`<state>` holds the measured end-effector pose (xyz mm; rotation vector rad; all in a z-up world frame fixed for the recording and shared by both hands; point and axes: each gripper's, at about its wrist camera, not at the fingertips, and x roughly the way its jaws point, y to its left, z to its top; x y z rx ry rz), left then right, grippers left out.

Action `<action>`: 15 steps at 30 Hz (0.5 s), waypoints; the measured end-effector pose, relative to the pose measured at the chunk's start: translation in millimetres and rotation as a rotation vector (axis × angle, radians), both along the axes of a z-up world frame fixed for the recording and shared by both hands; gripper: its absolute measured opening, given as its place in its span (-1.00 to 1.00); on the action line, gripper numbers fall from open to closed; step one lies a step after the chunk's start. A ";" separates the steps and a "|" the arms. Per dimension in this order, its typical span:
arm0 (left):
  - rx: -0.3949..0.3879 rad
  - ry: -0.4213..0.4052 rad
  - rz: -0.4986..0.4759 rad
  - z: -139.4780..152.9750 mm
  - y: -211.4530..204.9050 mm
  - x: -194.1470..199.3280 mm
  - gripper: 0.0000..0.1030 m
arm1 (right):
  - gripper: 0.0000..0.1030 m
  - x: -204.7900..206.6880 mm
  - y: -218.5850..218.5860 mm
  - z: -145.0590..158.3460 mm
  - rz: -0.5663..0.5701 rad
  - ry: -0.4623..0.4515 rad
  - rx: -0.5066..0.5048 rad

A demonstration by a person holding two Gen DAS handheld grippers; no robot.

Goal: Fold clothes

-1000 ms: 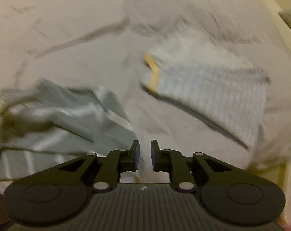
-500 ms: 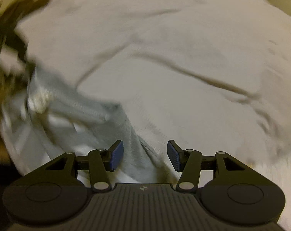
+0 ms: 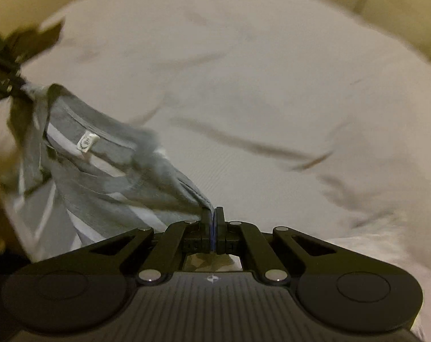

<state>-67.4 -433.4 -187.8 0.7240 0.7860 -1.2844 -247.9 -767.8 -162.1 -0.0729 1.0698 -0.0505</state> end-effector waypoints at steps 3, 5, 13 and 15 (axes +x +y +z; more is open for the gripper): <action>-0.060 -0.050 0.004 30.4 9.6 6.2 -0.92 | -1.00 -24.2 12.0 34.7 -0.153 -0.123 -0.039; -0.094 -0.088 -0.008 50.6 17.4 4.7 -0.92 | -1.00 -38.9 33.2 51.9 -0.189 -0.176 -0.083; -0.196 -0.207 -0.042 130.8 70.4 -34.0 -0.92 | -1.00 -98.7 106.6 137.2 -0.356 -0.406 -0.088; -0.220 -0.230 -0.048 150.7 84.8 -43.4 -0.92 | -1.00 -119.1 120.2 164.3 -0.384 -0.466 -0.095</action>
